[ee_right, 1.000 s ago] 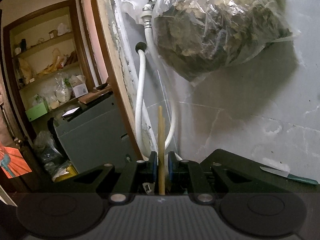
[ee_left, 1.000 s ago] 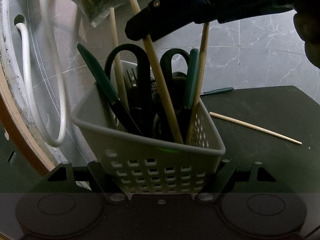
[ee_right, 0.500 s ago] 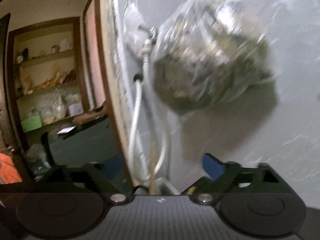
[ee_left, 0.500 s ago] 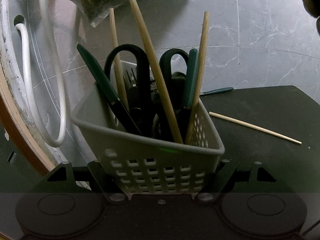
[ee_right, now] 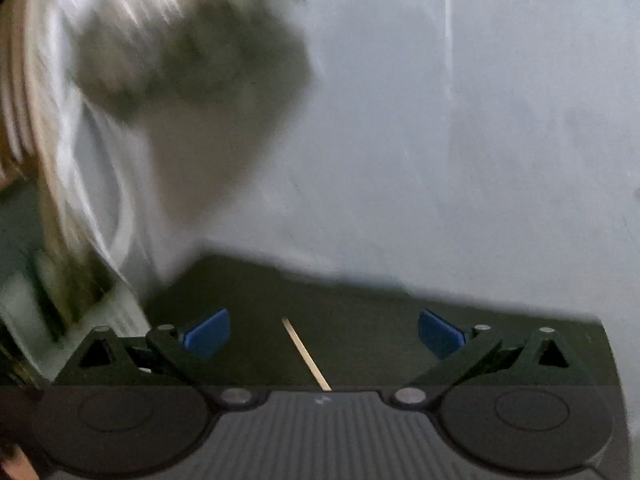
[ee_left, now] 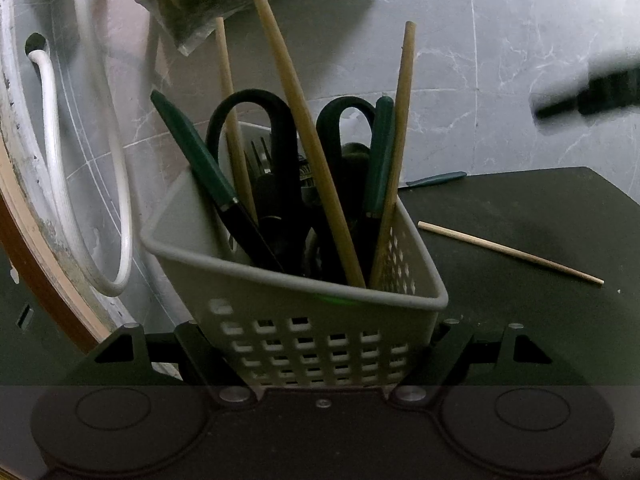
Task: Organize utensils
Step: 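Move the open right gripper back over the last chopstick on the mat, then close the right gripper on the single wooden chopstick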
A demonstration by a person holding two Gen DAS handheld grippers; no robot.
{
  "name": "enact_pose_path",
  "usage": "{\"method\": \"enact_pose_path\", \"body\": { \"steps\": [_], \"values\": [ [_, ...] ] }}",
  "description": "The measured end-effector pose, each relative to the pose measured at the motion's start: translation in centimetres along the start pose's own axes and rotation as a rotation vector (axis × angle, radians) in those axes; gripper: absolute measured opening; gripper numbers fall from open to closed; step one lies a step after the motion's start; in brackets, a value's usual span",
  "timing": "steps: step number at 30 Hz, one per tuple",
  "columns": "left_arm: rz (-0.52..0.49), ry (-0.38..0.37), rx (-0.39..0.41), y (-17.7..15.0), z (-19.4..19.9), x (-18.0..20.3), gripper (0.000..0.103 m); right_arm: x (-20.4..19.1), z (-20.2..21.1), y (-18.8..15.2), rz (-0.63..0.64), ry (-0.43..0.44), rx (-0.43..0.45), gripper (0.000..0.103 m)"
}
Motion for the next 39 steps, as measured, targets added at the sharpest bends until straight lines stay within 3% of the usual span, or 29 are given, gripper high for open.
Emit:
{"method": "enact_pose_path", "body": {
  "steps": [3,9,23,39],
  "values": [
    [-0.004,0.003,-0.002,0.0,-0.1,0.0,0.082,1.1,-2.4,-2.5,-0.004,-0.035,-0.148,0.103],
    [-0.007,0.012,-0.005,0.1,0.2,0.4,0.082,0.9,-5.3,-5.2,0.045,-0.018,-0.257,0.103],
    [-0.005,0.025,-0.010,0.1,0.3,0.9,0.081,-1.2,-11.1,-4.6,0.165,0.031,-0.340,0.103],
    [-0.006,0.024,-0.015,0.1,0.1,0.8,0.082,-0.8,-13.2,-5.2,0.162,0.018,-0.389,0.103]
  ]
}}
Point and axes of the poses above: each gripper's, at about its wrist camera, not at the fingertips, and z roughly against the way its jaws point, x to its right, y to its top, the point moved 6 cm from there along -z, roughly the way its jaws point, and after that the axes turned 3 degrees about y, right-handed, at the moved point
